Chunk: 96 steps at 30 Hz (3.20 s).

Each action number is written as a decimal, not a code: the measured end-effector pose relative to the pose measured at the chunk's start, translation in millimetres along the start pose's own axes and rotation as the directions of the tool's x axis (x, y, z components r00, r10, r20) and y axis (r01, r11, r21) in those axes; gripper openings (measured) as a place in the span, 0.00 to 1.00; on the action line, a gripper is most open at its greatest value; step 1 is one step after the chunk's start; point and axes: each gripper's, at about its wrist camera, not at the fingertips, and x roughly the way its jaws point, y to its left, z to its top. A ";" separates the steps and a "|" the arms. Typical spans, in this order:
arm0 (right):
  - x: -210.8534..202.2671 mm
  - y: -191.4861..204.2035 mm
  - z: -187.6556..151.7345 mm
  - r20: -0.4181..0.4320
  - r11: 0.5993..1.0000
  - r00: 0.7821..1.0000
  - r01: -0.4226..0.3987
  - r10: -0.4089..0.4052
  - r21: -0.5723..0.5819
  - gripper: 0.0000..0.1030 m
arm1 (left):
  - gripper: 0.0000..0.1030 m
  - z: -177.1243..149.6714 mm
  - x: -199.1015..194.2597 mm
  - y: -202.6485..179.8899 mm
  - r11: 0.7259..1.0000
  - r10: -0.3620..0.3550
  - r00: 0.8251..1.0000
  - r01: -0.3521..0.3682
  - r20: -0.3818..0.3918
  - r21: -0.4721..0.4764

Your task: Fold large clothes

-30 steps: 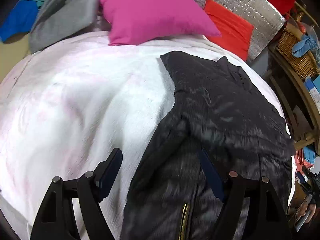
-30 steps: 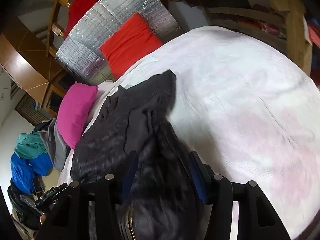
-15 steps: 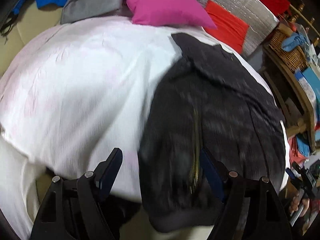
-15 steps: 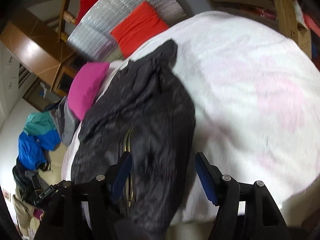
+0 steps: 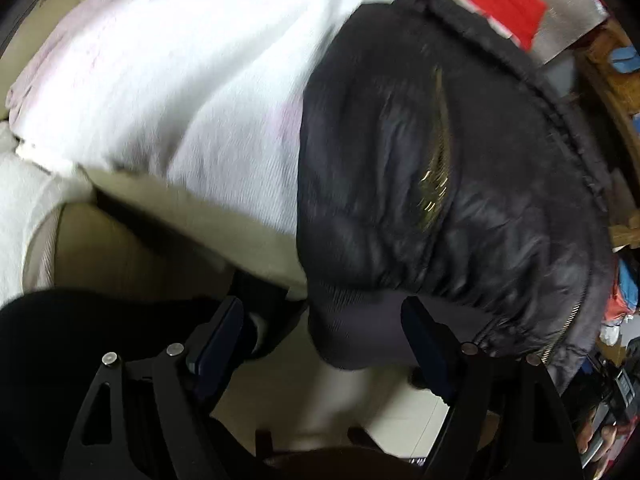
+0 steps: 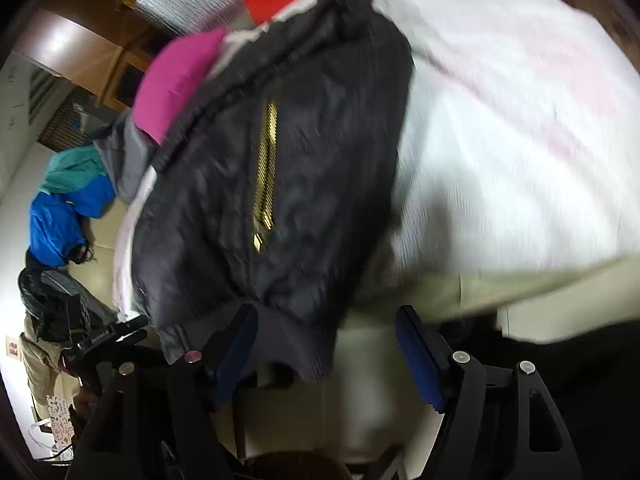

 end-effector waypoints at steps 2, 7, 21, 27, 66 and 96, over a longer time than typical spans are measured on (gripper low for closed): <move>11.2 -1.2 -3.6 -0.030 1.000 0.999 0.024 -0.024 0.016 0.72 | 0.79 -1.4 11.0 -4.4 0.999 0.031 0.999 -0.030 -0.038 0.015; 44.5 -1.4 -4.6 -0.078 0.998 0.997 0.034 -0.030 0.057 0.73 | 0.79 -5.5 36.1 -14.3 0.993 0.092 0.993 -0.086 -0.073 0.085; 45.7 33.8 -19.5 -0.027 0.999 0.998 -0.052 0.051 -0.016 0.12 | 0.41 -10.4 42.6 -20.5 0.990 -0.022 0.999 0.026 -0.030 0.139; 27.0 43.7 -24.6 -0.021 0.991 0.996 -0.086 0.084 -0.103 0.12 | 0.43 -12.8 41.8 -26.6 0.990 -0.032 0.999 0.036 -0.032 0.133; -88.0 151.7 235.5 0.618 0.978 0.778 0.022 0.115 -0.210 0.09 | 0.09 235.7 -128.5 -86.8 0.814 -0.581 0.771 0.542 0.260 0.209; 11.9 -1.0 425.9 0.564 0.969 0.825 -0.098 -0.047 0.225 0.86 | 0.80 388.8 -3.5 -67.2 0.757 -0.572 0.732 0.645 0.370 -0.106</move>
